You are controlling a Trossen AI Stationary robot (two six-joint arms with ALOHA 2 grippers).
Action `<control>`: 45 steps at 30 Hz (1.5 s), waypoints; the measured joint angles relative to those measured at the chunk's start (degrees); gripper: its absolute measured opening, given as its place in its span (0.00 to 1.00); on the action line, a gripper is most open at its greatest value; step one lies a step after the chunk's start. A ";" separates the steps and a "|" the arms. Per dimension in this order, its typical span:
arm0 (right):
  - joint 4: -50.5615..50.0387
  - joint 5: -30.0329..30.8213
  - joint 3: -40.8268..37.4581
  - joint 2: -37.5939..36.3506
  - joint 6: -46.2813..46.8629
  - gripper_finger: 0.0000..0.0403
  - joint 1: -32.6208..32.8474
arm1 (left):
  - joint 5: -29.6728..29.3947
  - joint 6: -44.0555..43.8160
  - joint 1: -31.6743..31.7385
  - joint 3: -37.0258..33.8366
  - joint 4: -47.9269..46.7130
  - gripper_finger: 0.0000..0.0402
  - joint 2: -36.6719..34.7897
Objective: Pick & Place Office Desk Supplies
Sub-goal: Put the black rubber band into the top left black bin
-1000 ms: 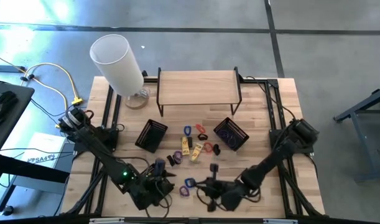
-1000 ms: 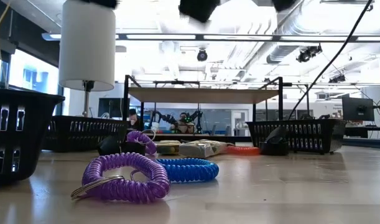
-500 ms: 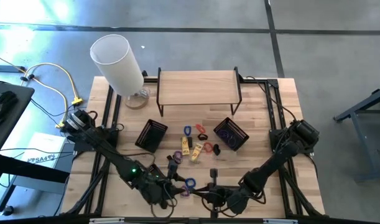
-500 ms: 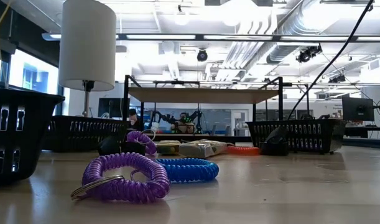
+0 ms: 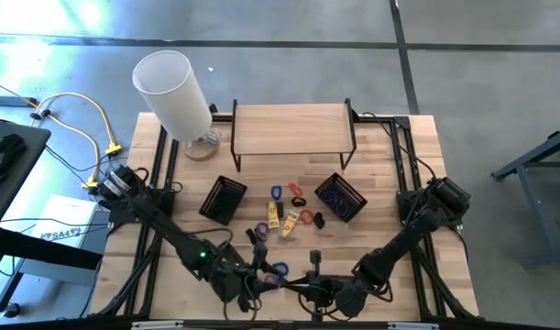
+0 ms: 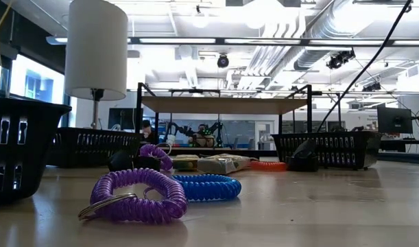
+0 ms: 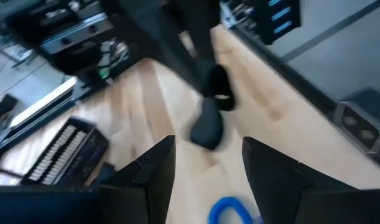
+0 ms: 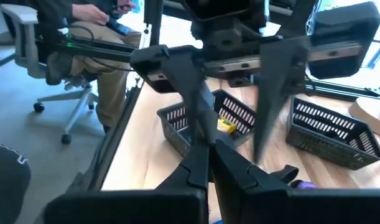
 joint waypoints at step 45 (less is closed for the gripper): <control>-2.21 -1.02 0.02 0.07 6.01 0.05 -0.70 | -0.14 -2.86 1.37 0.00 1.61 0.02 -0.04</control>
